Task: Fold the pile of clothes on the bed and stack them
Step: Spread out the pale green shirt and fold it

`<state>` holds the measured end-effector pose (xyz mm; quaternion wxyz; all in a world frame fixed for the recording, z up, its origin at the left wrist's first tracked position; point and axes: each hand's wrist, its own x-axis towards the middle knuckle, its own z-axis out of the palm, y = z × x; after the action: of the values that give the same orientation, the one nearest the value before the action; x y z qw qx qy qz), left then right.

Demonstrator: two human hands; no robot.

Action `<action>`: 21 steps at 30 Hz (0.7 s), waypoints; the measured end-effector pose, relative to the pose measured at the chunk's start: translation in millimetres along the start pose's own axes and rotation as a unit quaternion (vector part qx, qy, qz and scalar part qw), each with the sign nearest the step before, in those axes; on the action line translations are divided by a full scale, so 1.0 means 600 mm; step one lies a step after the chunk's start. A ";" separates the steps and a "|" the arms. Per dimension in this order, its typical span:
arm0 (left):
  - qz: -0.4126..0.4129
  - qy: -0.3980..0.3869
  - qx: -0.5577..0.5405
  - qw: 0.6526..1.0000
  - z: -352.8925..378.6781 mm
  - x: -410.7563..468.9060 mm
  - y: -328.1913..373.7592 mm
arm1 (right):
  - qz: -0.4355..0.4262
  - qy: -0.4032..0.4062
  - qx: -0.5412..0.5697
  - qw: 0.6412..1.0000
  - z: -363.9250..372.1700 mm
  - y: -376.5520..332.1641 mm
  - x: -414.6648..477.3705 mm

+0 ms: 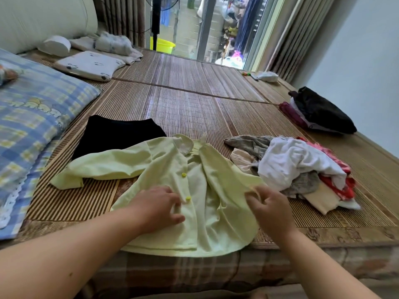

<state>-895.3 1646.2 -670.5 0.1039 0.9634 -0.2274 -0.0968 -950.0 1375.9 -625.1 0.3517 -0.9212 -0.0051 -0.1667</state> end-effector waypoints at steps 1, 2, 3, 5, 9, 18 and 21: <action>0.000 0.005 0.005 1.000 -0.003 0.004 0.002 | -0.046 -0.068 0.016 0.997 0.002 -0.016 -0.010; -0.001 0.010 0.009 1.000 -0.005 0.007 0.003 | -0.077 -0.146 -0.002 0.986 0.008 -0.030 -0.018; -0.004 0.018 0.004 1.000 -0.007 0.011 0.003 | -0.106 -0.219 -0.043 0.969 0.017 -0.038 -0.023; -0.010 0.033 -0.032 0.999 -0.010 0.020 0.002 | -0.145 -0.325 -0.148 0.923 0.039 -0.046 -0.030; 0.001 0.057 -0.064 0.996 -0.005 0.046 0.009 | -0.031 -0.374 -0.180 0.909 0.063 -0.062 -0.017; -0.058 0.058 -0.107 0.991 0.011 0.080 0.026 | -0.022 -0.245 -0.165 0.955 0.136 -0.080 0.051; -0.066 0.023 -0.105 0.992 0.006 0.085 0.026 | -0.015 -0.288 -0.215 0.933 0.153 -0.077 0.061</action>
<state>-857.9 1608.5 -677.3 0.2033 0.9620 -0.1493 -0.1044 -893.3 1466.2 -648.0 0.1260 -0.9831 -0.0841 0.1028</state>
